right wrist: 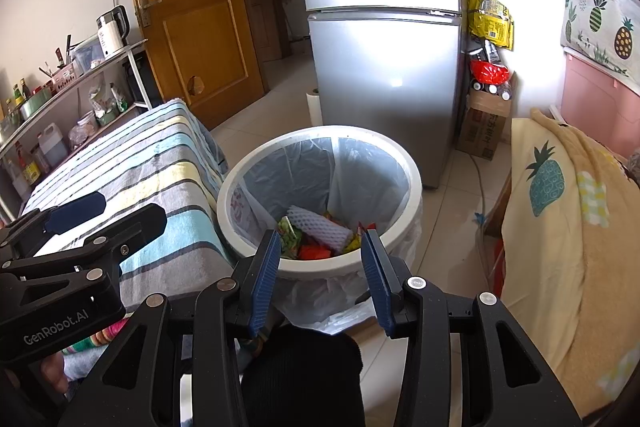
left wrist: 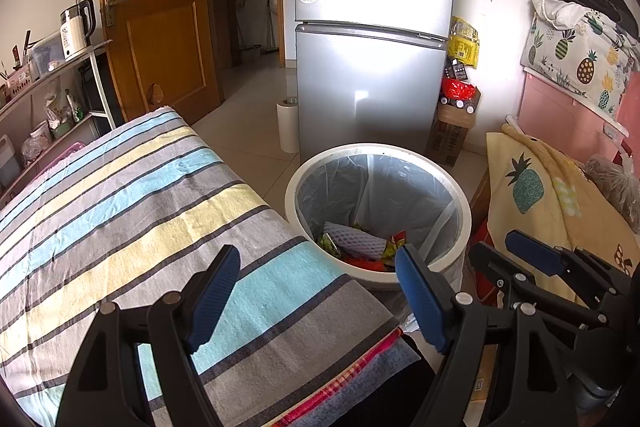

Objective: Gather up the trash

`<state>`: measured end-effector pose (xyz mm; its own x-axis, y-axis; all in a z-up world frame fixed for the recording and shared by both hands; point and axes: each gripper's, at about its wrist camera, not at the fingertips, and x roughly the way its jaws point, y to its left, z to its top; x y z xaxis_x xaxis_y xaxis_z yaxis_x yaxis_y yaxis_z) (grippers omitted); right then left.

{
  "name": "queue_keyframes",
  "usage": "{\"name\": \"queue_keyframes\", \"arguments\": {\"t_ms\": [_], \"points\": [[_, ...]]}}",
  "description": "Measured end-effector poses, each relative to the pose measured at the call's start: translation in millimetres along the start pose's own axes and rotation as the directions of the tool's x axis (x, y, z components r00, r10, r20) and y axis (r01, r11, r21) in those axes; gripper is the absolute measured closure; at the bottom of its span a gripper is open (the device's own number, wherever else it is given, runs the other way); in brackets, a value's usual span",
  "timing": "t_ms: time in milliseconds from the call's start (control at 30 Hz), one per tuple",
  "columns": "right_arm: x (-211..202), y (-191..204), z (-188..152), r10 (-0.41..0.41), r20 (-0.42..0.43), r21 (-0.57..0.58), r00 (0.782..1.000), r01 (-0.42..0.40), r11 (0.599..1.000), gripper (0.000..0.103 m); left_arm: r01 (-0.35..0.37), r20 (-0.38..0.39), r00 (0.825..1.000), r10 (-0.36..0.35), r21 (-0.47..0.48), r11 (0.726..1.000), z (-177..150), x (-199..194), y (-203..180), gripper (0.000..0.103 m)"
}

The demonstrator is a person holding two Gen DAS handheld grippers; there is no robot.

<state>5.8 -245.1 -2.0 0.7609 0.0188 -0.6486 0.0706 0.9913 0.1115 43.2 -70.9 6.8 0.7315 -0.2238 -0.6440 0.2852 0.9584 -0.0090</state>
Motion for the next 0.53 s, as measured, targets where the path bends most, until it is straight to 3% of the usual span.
{"name": "queue_keyframes", "arguments": {"t_ms": [533], "points": [[0.1,0.6,-0.2,0.001,-0.001,0.0,1.0,-0.001,1.0,0.06,0.003,-0.001,1.0,-0.003,-0.004,1.0,0.0,1.4,0.0,0.021]]}}
